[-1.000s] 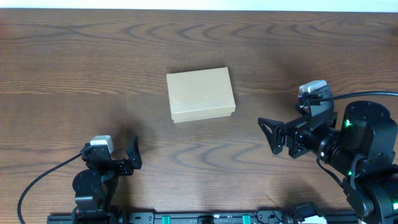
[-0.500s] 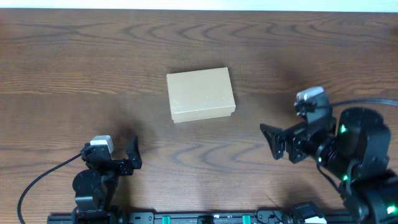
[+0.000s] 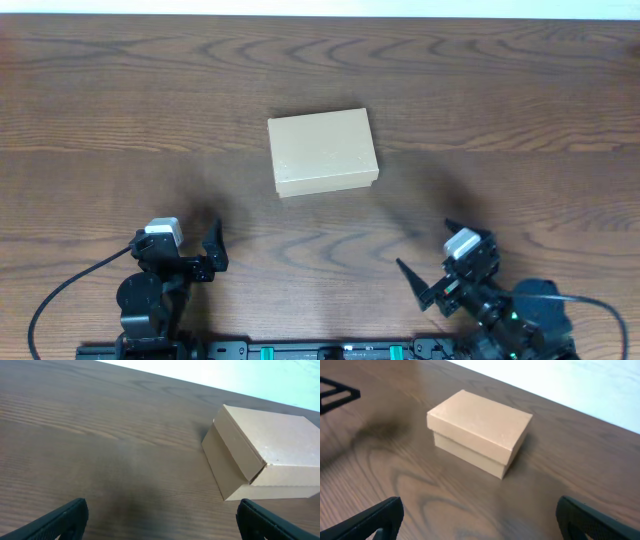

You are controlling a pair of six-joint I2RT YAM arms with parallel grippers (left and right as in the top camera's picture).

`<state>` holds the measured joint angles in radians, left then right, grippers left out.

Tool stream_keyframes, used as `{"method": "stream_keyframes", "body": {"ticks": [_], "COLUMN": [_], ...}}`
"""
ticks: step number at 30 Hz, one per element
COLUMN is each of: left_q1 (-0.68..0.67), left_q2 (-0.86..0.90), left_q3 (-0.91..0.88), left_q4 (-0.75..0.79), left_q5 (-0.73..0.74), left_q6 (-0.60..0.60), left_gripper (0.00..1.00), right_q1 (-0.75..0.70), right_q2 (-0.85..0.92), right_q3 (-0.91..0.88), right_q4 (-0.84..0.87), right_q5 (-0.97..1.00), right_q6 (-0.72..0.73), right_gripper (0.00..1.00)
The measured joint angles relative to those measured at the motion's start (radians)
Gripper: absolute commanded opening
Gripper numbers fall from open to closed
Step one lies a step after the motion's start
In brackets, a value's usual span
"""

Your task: Pack container

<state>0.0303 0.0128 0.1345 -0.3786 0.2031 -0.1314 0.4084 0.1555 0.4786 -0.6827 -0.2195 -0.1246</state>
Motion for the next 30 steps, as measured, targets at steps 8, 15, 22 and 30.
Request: {"method": "stream_keyframes", "body": {"ticks": [8, 15, 22, 30], "left_q1": [0.000, 0.000, 0.000, 0.000], "left_q2": [0.000, 0.000, 0.000, 0.000], "left_q3": [0.000, 0.000, 0.000, 0.000], "left_q4": [0.000, 0.000, 0.000, 0.000], "left_q5": [0.000, 0.000, 0.000, 0.000], "left_q6": [0.000, 0.000, 0.000, 0.000], "left_gripper": [0.95, 0.95, 0.95, 0.95], "right_q1": [0.018, 0.018, 0.018, 0.018], "right_q2": [-0.137, -0.139, -0.139, -0.139], "right_q3": [-0.237, -0.341, -0.341, -0.341], "right_q4": [0.113, 0.211, 0.217, 0.217], "right_q5": [0.000, 0.003, 0.004, 0.004], "right_q6": [0.029, 0.088, 0.098, 0.099], "right_gripper": [0.99, 0.99, 0.99, 0.99]}}
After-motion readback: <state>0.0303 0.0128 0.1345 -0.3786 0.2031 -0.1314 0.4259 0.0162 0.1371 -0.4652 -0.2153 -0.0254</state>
